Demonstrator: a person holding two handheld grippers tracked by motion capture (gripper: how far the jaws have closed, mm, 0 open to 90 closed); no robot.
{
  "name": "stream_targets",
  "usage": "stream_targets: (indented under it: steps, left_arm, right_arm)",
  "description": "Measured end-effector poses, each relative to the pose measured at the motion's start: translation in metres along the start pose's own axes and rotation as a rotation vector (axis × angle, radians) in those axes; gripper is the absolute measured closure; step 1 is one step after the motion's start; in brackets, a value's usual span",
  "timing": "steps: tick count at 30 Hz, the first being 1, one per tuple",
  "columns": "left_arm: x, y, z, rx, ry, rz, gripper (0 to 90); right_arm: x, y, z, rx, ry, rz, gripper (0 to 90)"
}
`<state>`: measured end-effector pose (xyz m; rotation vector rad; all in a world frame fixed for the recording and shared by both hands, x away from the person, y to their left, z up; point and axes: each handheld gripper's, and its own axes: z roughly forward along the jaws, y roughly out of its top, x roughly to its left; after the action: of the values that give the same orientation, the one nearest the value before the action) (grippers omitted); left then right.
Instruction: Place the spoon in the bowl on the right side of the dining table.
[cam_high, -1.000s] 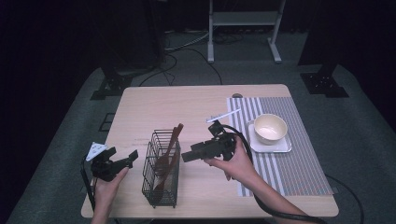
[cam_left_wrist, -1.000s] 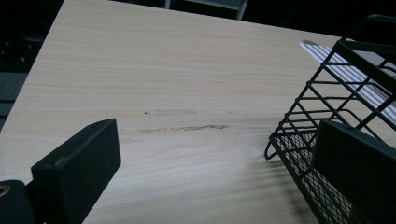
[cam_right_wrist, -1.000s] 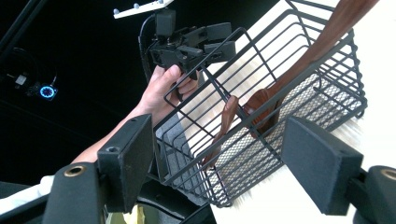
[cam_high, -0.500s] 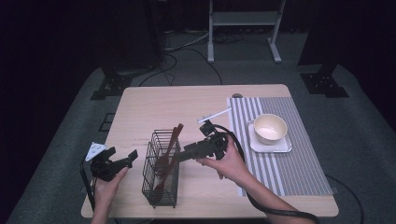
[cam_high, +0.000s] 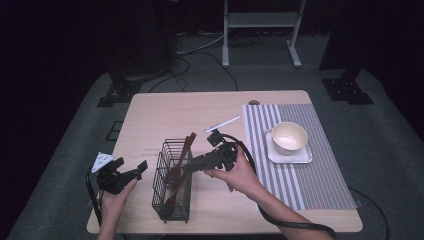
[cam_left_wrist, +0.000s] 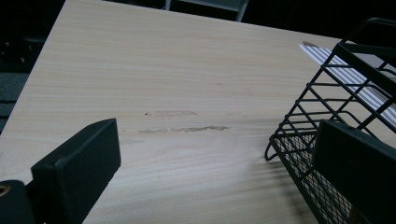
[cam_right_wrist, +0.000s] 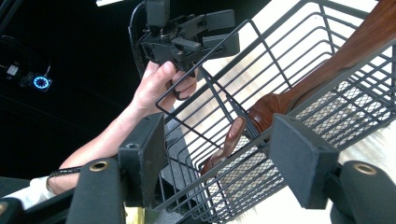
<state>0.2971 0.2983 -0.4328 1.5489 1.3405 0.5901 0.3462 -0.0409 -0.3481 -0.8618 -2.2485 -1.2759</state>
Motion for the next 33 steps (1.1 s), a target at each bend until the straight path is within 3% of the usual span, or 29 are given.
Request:
stream_targets:
  steps: [9, 26, 33]
  left_arm:
    - [0.001, 0.000, 0.000, 0.000, 0.000, 0.002, 0.2]
    - [0.001, 0.000, -0.001, -0.004, 0.002, 0.000, 0.2]
    - [0.001, 0.001, -0.001, -0.005, 0.004, -0.001, 0.3]
  right_arm:
    - [-0.001, 0.002, 0.007, 0.019, 0.000, 0.007, 42.3]
    - [-0.003, 0.001, 0.013, 0.037, -0.044, 0.012, 65.6]
    - [-0.003, 0.000, 0.014, 0.040, -0.039, 0.016, 72.1]
